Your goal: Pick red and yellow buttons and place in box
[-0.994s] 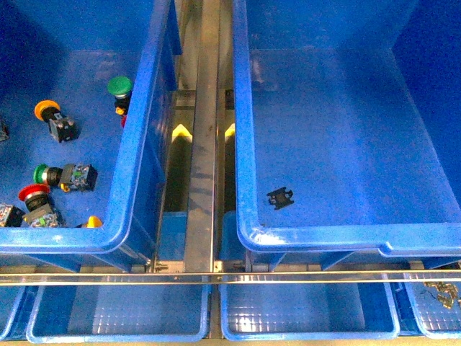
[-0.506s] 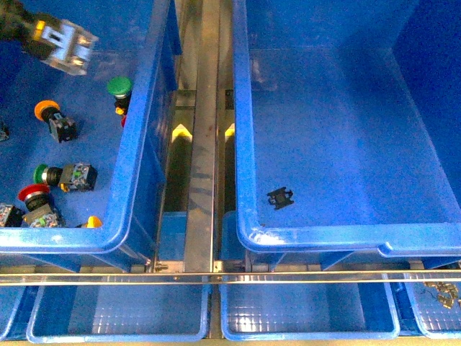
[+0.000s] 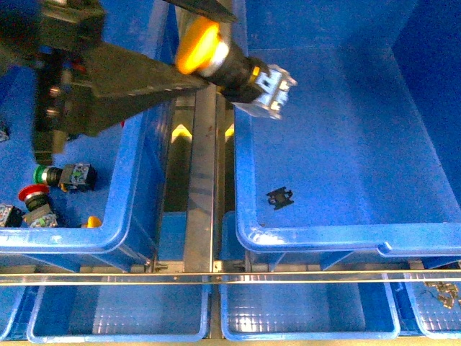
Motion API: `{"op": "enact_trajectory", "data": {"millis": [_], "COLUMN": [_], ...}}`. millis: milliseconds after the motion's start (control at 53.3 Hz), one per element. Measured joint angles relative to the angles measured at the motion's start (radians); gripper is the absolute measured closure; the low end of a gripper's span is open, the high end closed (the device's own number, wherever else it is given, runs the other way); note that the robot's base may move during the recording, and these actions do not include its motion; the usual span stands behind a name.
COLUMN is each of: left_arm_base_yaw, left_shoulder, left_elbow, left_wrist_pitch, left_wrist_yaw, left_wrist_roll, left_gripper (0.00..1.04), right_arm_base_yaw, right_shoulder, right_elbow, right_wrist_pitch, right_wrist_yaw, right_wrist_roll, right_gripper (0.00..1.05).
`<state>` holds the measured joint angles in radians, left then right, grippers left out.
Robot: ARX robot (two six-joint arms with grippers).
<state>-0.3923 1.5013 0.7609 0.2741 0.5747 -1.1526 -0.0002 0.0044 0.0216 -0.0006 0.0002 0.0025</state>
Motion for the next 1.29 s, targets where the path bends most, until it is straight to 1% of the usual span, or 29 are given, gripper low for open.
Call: {"op": "enact_trajectory", "data": {"millis": [94,244,281,319,356,375,431,487,506,544,600,619,694,806,1012,1294], "left_arm_base_yaw": [-0.043,-0.104,-0.114,-0.120,-0.122,-0.125,-0.129,-0.136,-0.137,-0.137,-0.137,-0.137,-0.137,-0.137,-0.137,-0.139], "left_shoulder": [0.053,0.151,0.165,0.177,0.184,0.187,0.190,0.190,0.192,0.193,0.193,0.193,0.193,0.193,0.193,0.193], "left_elbow": [0.047,0.177,0.194,0.210,0.216,0.219,0.225,0.228,0.229,0.229,0.229,0.229,0.229,0.229,0.229,0.226], "left_wrist_pitch": [0.022,0.039,0.032,0.030,0.029,0.029,0.029,0.029,0.029,0.028,0.026,0.027,0.027,0.027,0.027,0.027], "left_wrist_yaw": [-0.018,-0.052,-0.056,-0.056,-0.058,-0.060,-0.060,-0.059,-0.060,-0.062,-0.064,-0.064,-0.064,-0.067,-0.067,-0.067], "left_wrist_roll": [-0.028,-0.064,-0.068,-0.068,-0.068,-0.068,-0.069,-0.069,-0.069,-0.069,-0.068,-0.068,-0.068,-0.068,-0.069,-0.069], "left_gripper": [0.71,0.71,0.71,0.71,0.71,0.71,0.71,0.71,0.71,0.71,0.71,0.71,0.71,0.71,0.71,0.71], "right_arm_base_yaw": [0.000,0.000,0.020,0.068,0.108,0.135,0.193,0.267,0.296,0.318,0.351,0.355,0.343,0.309,0.278,0.291], "right_shoulder": [0.000,0.000,0.041,0.124,0.202,0.247,0.333,0.439,0.491,0.542,0.665,0.719,0.872,1.039,1.223,1.336], "right_elbow": [0.000,0.000,0.023,0.089,0.137,0.160,0.177,0.179,0.181,0.184,0.192,0.198,0.218,0.266,0.337,0.405], "right_wrist_pitch": [0.000,0.000,-0.077,-0.232,-0.324,-0.359,-0.357,-0.269,-0.205,-0.140,0.022,0.091,0.269,0.415,0.555,0.631], "right_wrist_yaw": [0.000,0.000,0.056,0.151,0.202,0.215,0.211,0.185,0.183,0.169,0.154,0.143,0.111,0.076,0.046,0.016], "right_wrist_roll": [0.000,0.000,-0.006,-0.023,-0.046,-0.063,-0.100,-0.171,-0.206,-0.234,-0.304,-0.325,-0.398,-0.433,-0.497,-0.547], "right_gripper": [0.07,0.07,0.07,0.07,0.07,0.07,0.07,0.07,0.07,0.07,0.07,0.07,0.07,0.07,0.07,0.07]}}
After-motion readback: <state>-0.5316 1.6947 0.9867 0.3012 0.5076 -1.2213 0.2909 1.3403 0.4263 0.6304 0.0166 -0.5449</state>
